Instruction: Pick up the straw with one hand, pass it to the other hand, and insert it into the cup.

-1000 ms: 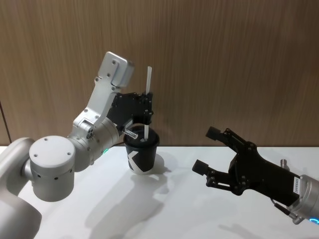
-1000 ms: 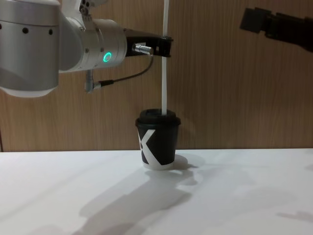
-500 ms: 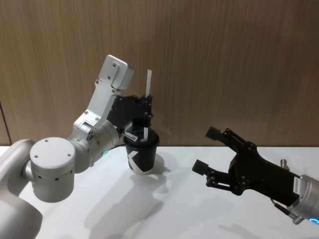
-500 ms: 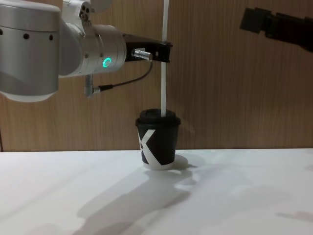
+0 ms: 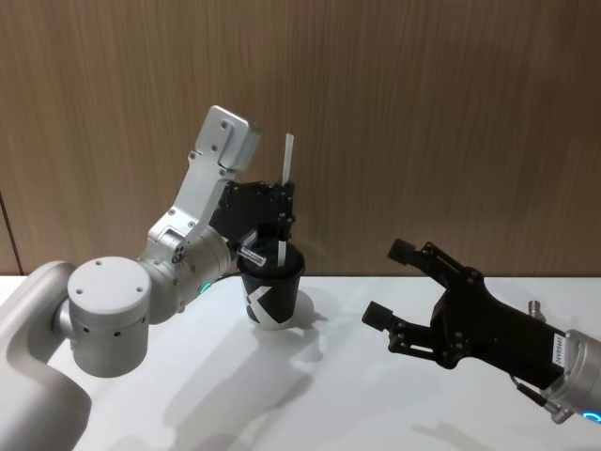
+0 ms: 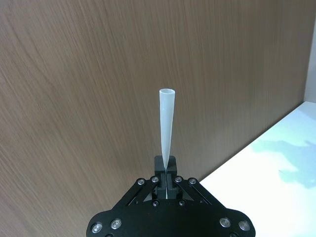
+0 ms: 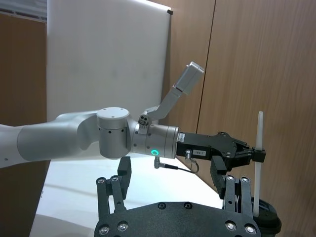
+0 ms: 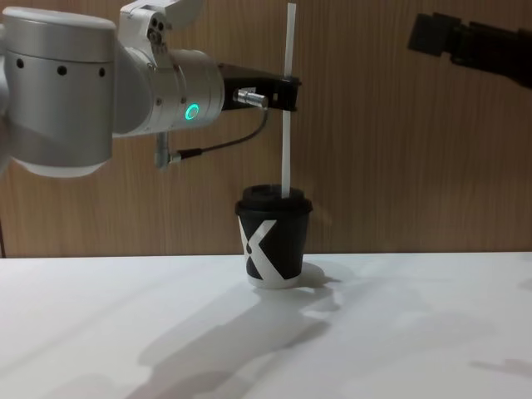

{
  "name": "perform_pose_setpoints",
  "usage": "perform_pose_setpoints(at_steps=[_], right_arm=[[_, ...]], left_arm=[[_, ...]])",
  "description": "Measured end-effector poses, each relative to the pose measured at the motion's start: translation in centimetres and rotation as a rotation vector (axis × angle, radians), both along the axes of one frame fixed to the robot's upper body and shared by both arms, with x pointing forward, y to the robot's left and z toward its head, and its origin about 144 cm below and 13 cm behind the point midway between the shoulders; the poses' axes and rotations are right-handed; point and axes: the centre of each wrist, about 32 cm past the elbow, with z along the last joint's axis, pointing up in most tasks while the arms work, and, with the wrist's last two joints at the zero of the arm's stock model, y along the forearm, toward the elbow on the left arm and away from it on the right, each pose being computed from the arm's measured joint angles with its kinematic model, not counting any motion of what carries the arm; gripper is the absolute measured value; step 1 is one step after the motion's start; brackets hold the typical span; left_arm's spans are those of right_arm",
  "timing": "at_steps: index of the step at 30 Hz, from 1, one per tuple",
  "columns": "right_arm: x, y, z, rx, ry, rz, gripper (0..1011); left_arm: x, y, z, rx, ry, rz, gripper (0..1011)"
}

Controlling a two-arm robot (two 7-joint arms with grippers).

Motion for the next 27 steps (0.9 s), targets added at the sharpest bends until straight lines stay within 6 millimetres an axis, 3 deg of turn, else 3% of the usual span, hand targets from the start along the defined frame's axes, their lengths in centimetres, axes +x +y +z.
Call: perform_pose_setpoints(at_steps=[27], right_arm=[[0.00,0.00,0.00,0.000,0.000,0.000,1001]], left_arm=[[0.53,0.24,-0.34,0.010,0.017,0.012,30]])
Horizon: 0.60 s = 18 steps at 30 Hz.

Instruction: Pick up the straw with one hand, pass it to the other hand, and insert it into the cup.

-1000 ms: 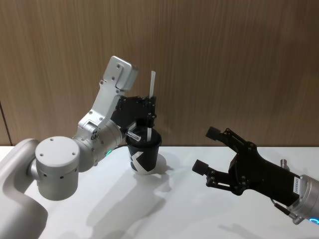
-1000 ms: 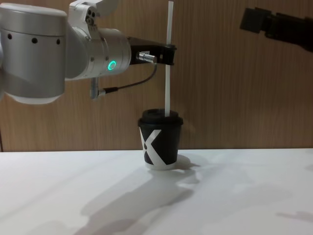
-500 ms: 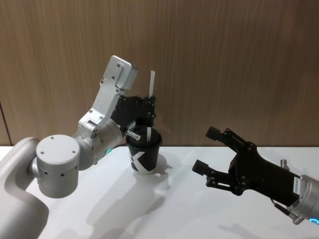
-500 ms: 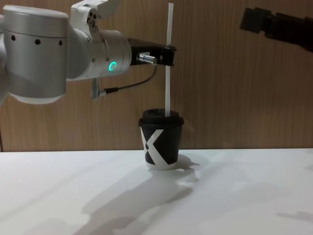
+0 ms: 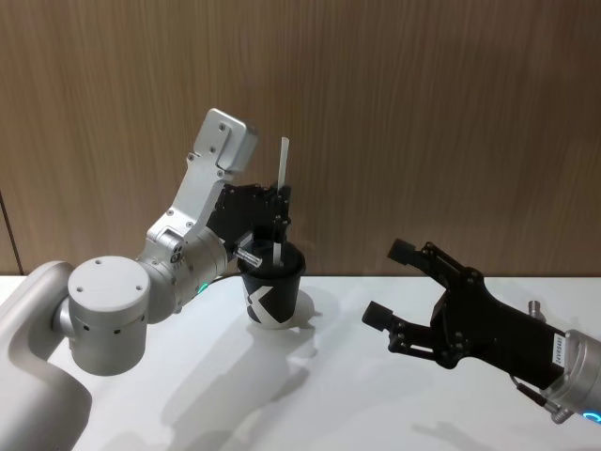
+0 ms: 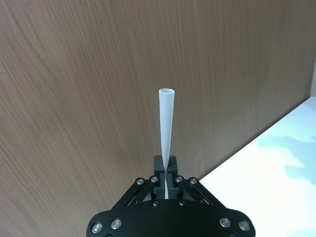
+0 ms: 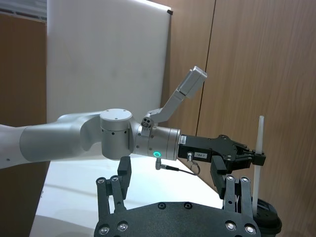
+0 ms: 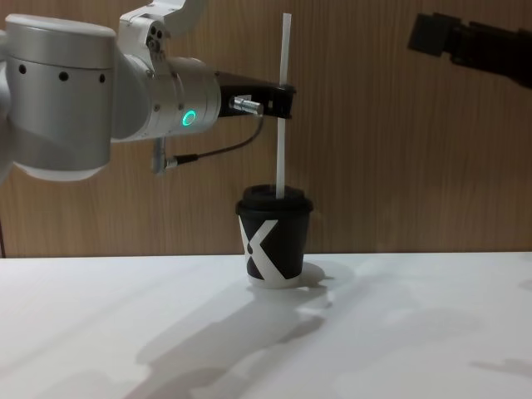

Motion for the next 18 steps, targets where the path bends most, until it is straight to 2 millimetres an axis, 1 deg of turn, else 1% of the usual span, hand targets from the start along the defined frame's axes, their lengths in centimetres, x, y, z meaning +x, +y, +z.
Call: perform_pose_setpoints(at_steps=[2,5,6,7,10,12,13,15,17,18], right_arm=[[0.00,0.00,0.00,0.000,0.000,0.000,1001],[0.00,0.00,0.00,0.000,0.000,0.000,1001],[0.00,0.00,0.00,0.000,0.000,0.000,1001],[0.00,0.00,0.00,0.000,0.000,0.000,1001],[0.00,0.00,0.00,0.000,0.000,0.000,1001],[0.00,0.00,0.00,0.000,0.000,0.000,1001],[0.00,0.00,0.00,0.000,0.000,0.000,1001],[0.00,0.00,0.00,0.000,0.000,0.000,1001],[0.00,0.00,0.00,0.000,0.000,0.000,1001],[0.00,0.00,0.00,0.000,0.000,0.000,1001]], left_arm=[[0.00,0.01,-0.03,0.001,0.001,0.001,57],[0.01,0.02,-0.05,0.001,0.003,0.002,137],[0.01,0.02,-0.06,0.002,0.003,0.002,191],[0.01,0.02,-0.07,0.002,0.004,0.002,191],[0.02,0.03,-0.09,0.002,0.004,0.003,305],[0.02,0.02,-0.10,0.002,0.005,0.003,337],[0.02,0.03,-0.11,0.002,0.005,0.003,406],[0.02,0.03,-0.12,0.002,0.006,0.003,450],[0.02,0.03,-0.13,0.002,0.006,0.003,528],[0.02,0.03,-0.14,0.002,0.006,0.004,541]])
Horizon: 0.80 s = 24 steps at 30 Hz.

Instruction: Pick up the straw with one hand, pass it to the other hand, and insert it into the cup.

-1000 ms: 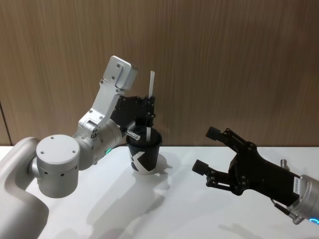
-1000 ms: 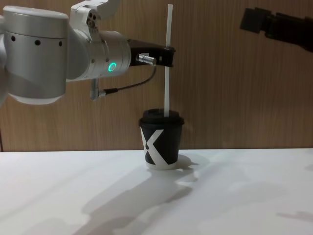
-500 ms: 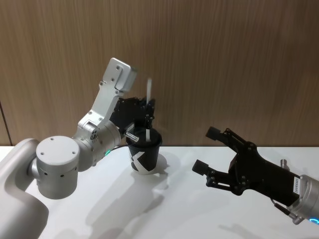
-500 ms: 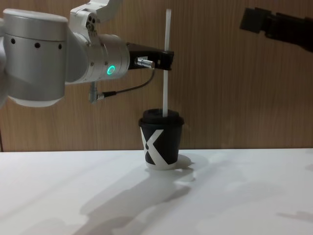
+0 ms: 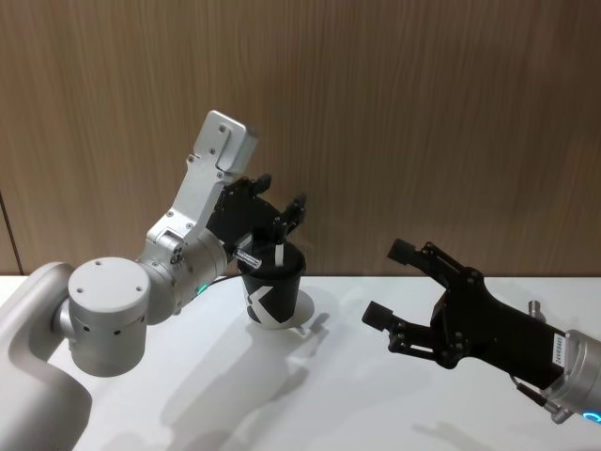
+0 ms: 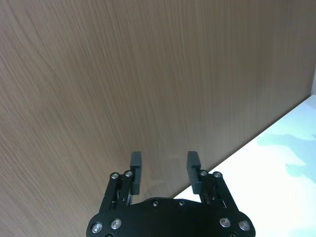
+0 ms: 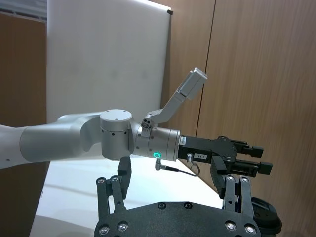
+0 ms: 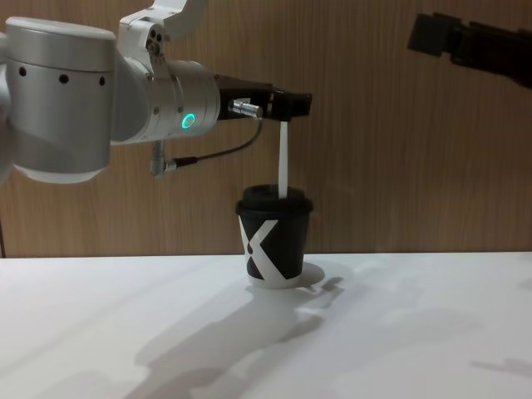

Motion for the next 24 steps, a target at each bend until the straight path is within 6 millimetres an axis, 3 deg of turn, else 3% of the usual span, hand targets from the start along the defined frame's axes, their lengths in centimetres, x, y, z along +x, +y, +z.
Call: perform_pose_setpoints(at_steps=[12,16,24], right_arm=[[0.0,0.1,0.1,0.002,0.000,-0.003,1001],[-0.1,0.2,0.4,0.013,0.003,-0.011,1001],[-0.1,0.9,1.6,0.056,-0.005,-0.039,1001]], left_arm=[[0.0,0.0,-0.1,0.001,0.002,0.000,934],[-0.1,0.1,-0.2,-0.002,-0.004,-0.014,1002],[-0.8,1.0,-0.6,-0.033,-0.048,-0.075,1002]])
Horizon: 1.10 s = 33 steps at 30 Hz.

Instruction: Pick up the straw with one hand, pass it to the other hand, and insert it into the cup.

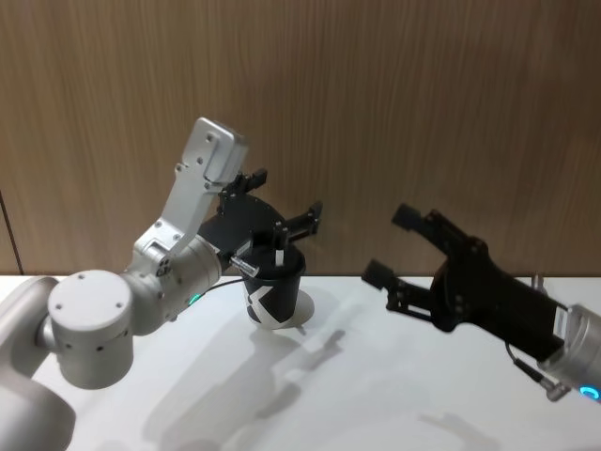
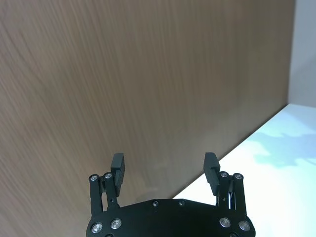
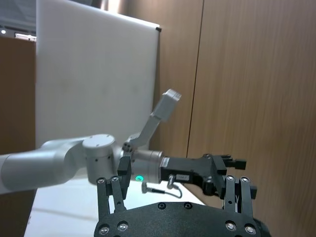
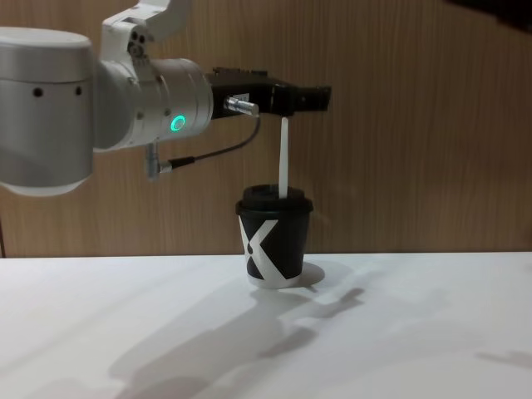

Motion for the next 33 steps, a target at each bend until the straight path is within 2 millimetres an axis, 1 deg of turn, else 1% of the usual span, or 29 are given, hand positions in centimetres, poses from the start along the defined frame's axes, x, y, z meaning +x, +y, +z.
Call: perform_pose_setpoints(at_steps=[9,18,33], right_arm=[[0.1,1.1,1.7,0.044,-0.024,-0.039,1001],[0.1,2.2,2.9,0.069,-0.046,-0.045,1001],[0.3,4.4,4.3,0.067,-0.080,-0.008,1001]], left_arm=[[-1.1,1.4,-0.3,-0.049,-0.053,-0.052,1002],[-2.2,2.5,-0.4,-0.080,-0.077,-0.077,1002],[-3.8,3.4,-0.4,-0.103,-0.095,-0.088,1002]])
